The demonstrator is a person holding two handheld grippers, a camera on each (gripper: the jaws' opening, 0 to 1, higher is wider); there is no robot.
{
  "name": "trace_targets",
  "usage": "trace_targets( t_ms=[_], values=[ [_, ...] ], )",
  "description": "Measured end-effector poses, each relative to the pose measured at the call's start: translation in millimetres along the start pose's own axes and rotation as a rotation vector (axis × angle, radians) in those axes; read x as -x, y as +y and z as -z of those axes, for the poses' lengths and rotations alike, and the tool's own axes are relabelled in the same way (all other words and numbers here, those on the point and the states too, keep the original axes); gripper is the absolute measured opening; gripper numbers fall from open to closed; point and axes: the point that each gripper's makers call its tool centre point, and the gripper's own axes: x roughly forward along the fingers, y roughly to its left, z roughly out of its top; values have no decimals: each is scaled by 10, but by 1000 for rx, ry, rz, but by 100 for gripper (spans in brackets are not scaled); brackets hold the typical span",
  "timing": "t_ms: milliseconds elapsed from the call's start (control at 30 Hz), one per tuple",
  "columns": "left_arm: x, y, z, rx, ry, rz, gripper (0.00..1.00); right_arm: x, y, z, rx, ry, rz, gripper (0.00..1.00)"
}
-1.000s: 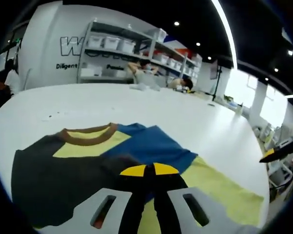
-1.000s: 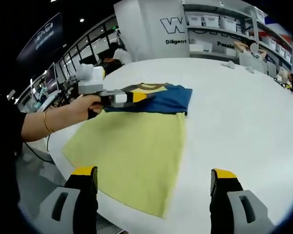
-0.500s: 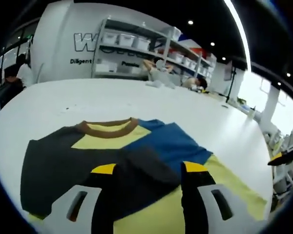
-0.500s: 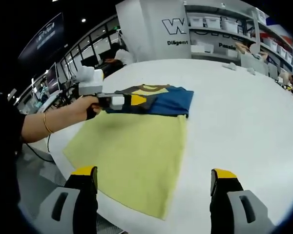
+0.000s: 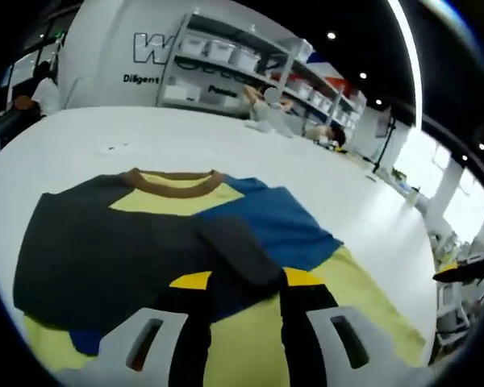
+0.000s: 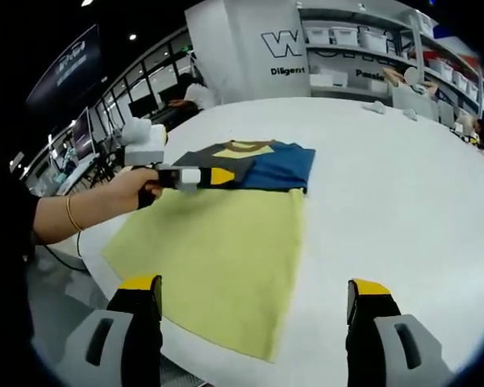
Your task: Fold the garment on the visible template until the final outline fits inside the template.
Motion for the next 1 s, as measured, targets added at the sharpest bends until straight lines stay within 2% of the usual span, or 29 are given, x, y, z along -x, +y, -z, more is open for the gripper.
trace_targets(
  t_ms=[133,400,633,833,1000],
  values=[
    [-14,-37,1,11,2,16,22,0,-5,-13,-9,-7,2,94],
    [-66,-66,19,27,20,32,16,-11,-3,-30,-10,-9,2,93],
    [-107,12,26,-54,49,12,1,-8,6,-17,-15,-11,-2,93],
    [-117,-15,-16,-82,51,25,0,-6,-16,-9,-17,-8,3,93],
    [-116,-117,-136,-86,29,43,0,-4,-35,-7,-17,-9,5,93]
  ],
)
